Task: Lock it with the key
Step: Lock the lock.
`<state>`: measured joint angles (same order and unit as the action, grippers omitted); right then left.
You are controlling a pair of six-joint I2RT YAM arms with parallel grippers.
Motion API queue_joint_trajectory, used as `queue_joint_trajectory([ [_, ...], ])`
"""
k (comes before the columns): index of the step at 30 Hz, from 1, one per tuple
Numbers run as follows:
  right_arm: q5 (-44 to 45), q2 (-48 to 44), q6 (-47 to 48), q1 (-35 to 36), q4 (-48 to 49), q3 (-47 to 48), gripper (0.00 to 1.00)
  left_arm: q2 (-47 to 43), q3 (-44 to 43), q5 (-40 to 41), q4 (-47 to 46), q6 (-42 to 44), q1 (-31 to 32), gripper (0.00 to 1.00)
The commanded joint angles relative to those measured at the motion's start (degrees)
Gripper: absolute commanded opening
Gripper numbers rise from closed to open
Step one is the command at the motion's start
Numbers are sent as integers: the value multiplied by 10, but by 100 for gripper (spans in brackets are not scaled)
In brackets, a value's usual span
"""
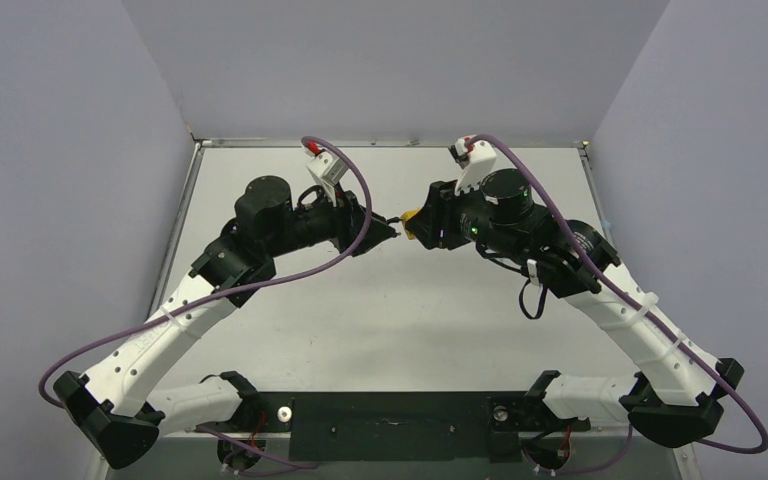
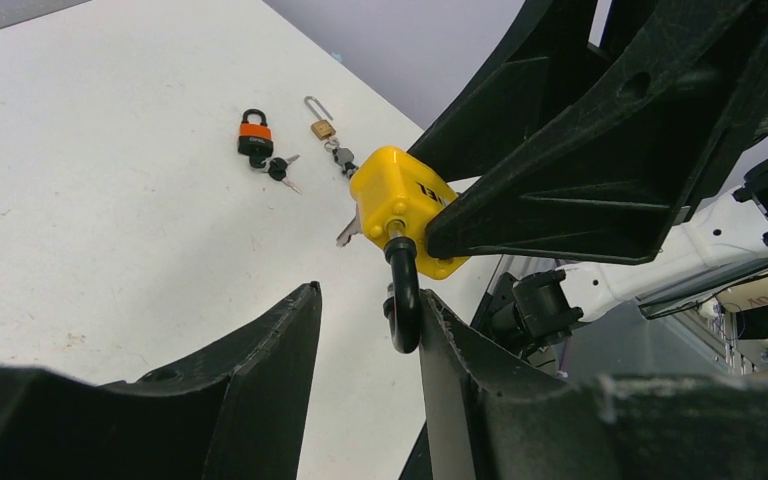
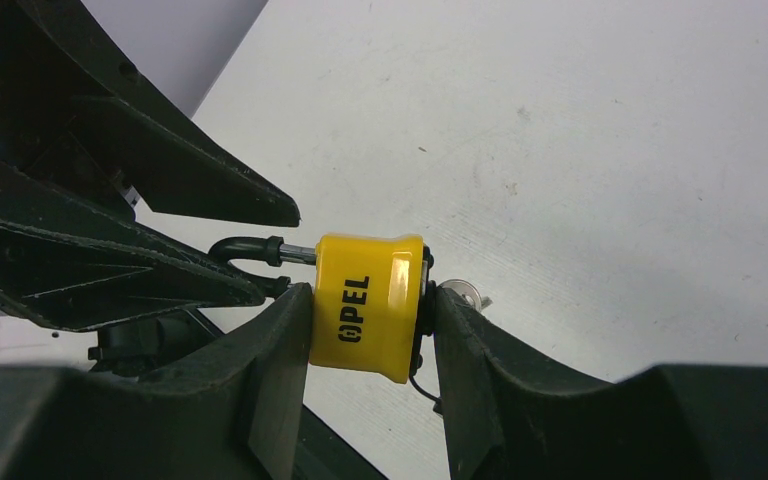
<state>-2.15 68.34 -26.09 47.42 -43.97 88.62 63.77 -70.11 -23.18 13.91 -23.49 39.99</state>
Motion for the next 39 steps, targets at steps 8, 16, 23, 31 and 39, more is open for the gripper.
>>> queue_joint_trajectory([
  [8,15,-1,4,9,33,29,0,-7,-20,-14,-27,-8,-6,38],
  [16,20,-1,4,10,33,27,0,-2,-19,-19,-32,-11,-6,34],
  [23,20,0,5,11,34,26,0,3,-16,-22,-37,-16,-7,30],
  [31,36,2,4,12,43,20,0,14,-17,-11,-30,-24,-6,12],
  [39,38,-6,15,10,73,6,50,14,-32,6,-12,-32,-32,0],
])
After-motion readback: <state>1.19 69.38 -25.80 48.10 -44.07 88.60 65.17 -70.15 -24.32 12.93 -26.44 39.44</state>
